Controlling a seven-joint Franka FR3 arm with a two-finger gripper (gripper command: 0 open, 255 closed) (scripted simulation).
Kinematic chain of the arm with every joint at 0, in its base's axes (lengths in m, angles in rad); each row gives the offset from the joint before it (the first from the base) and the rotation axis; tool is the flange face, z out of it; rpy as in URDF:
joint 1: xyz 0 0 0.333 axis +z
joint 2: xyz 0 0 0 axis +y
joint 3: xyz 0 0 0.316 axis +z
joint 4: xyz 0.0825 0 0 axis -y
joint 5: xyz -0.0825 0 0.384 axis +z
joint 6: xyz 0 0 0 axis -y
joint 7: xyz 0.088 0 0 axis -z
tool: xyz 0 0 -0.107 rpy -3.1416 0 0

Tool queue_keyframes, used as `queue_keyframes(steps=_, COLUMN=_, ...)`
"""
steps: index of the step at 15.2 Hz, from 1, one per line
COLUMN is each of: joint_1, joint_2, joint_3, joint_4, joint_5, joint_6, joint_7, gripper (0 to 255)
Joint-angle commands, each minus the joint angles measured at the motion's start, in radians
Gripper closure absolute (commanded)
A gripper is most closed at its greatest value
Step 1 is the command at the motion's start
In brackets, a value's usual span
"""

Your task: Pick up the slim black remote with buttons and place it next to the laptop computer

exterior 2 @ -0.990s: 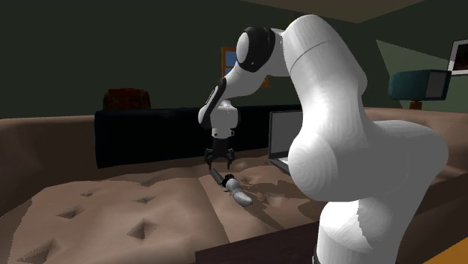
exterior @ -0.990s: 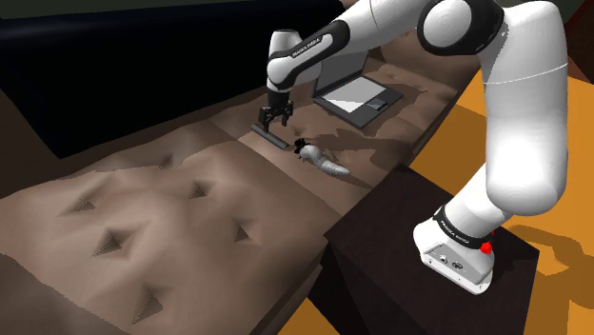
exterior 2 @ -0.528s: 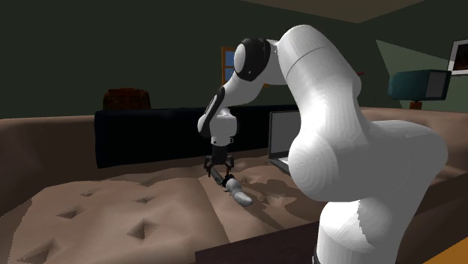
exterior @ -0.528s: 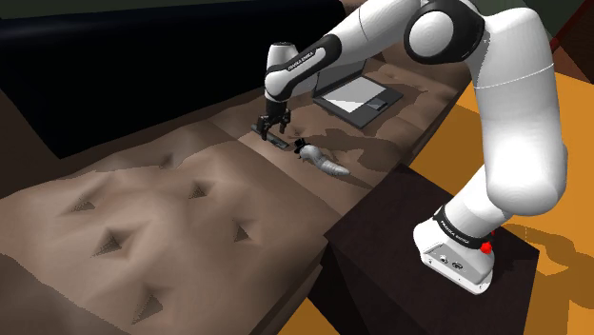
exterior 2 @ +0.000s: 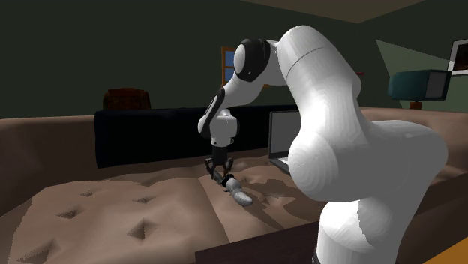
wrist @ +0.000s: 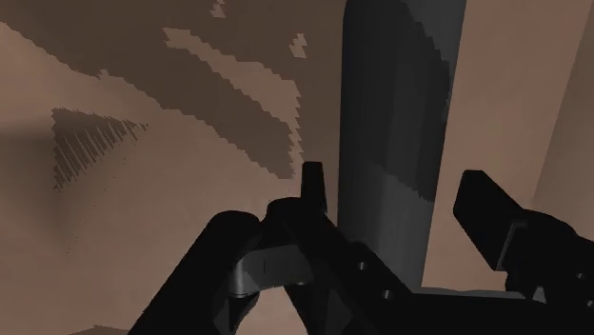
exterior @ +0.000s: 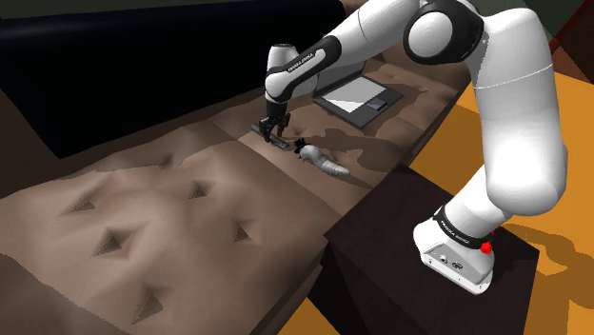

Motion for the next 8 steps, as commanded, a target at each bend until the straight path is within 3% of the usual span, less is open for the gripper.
queue_keyframes(steps=1, joint_1=0.000, joint_2=0.000, joint_3=0.000, joint_4=0.000, joint_5=0.000, joint_6=0.000, joint_7=0.000, gripper=255)
queue_keyframes(steps=8, joint_1=0.002, joint_2=0.000, joint_3=0.000, joint_4=0.003, joint_5=0.000, joint_6=-0.003, joint_7=0.002, gripper=255)
